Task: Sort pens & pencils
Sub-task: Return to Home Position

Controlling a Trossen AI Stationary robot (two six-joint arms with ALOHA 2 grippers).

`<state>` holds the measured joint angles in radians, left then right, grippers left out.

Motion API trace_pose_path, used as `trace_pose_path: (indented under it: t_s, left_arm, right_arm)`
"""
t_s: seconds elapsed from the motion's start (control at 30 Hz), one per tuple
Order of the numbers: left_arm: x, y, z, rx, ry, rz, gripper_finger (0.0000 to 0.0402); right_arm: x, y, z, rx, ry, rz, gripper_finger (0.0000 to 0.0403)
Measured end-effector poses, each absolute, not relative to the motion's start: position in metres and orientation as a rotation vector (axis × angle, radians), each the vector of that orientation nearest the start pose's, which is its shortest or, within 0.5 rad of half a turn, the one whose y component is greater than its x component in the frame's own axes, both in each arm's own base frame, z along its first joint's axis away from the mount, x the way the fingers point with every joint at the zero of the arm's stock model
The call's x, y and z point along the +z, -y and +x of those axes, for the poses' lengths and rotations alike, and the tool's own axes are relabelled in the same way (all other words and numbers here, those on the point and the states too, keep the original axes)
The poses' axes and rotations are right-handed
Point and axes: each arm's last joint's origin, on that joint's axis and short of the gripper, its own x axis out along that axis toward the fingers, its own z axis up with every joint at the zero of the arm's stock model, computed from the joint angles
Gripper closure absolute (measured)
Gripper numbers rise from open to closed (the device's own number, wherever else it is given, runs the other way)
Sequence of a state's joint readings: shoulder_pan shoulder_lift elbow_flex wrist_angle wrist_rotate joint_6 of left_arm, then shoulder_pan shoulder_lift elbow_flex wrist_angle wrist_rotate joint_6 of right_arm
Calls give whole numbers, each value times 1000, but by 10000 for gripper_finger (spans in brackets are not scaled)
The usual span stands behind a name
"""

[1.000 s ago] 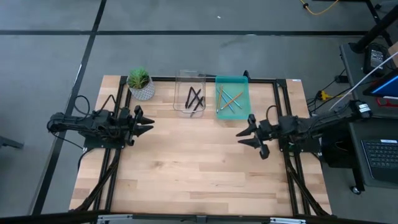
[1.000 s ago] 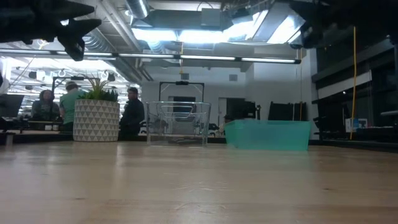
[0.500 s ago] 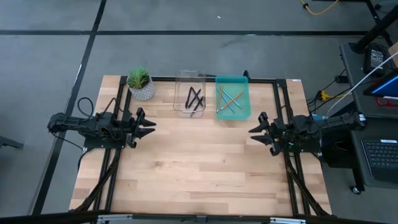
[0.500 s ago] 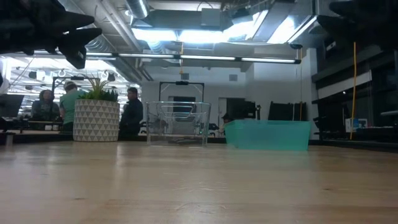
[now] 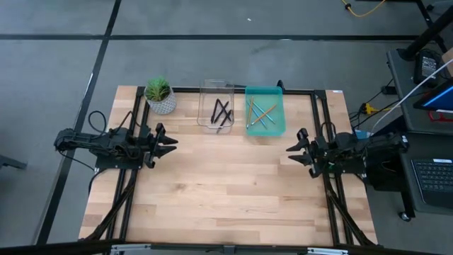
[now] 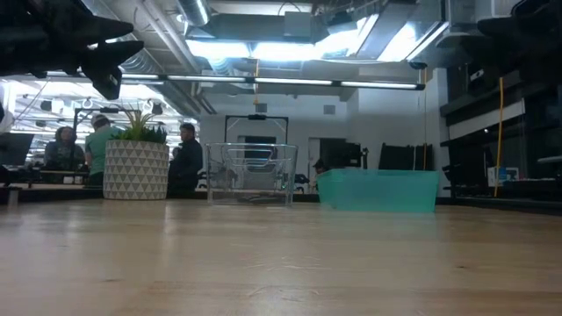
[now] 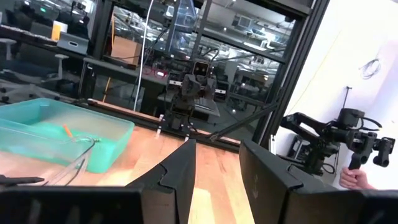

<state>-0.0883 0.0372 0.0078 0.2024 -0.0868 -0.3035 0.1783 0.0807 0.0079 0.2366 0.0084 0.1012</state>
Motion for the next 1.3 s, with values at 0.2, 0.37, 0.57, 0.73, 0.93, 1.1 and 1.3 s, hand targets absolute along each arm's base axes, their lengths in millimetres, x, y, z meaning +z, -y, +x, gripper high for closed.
trace_pose_path:
  t_s: [0.2,0.37,0.57,0.73,0.93,1.1,1.3]
  left_arm:
    - [183,6,98,-28,171,-318,283]
    - [183,6,98,-27,171,-318,283]
    - [183,6,98,-27,171,-318,283]
    - [183,6,98,-27,171,-318,283]
    - [183,6,98,-27,171,-318,283]
    - [183,6,98,-28,170,-318,283]
    - [183,6,98,-27,171,-318,283]
  right_arm:
    - [174,-17,96,174,73,131,276]
    - [169,-16,96,124,29,141,276]
    - [168,-17,96,172,14,145,276]
    - [168,-17,96,173,12,159,276]
    - [168,-17,96,173,10,156,276]
    - [168,-17,96,173,10,154,276]
    - [168,-17,96,173,10,153,276]
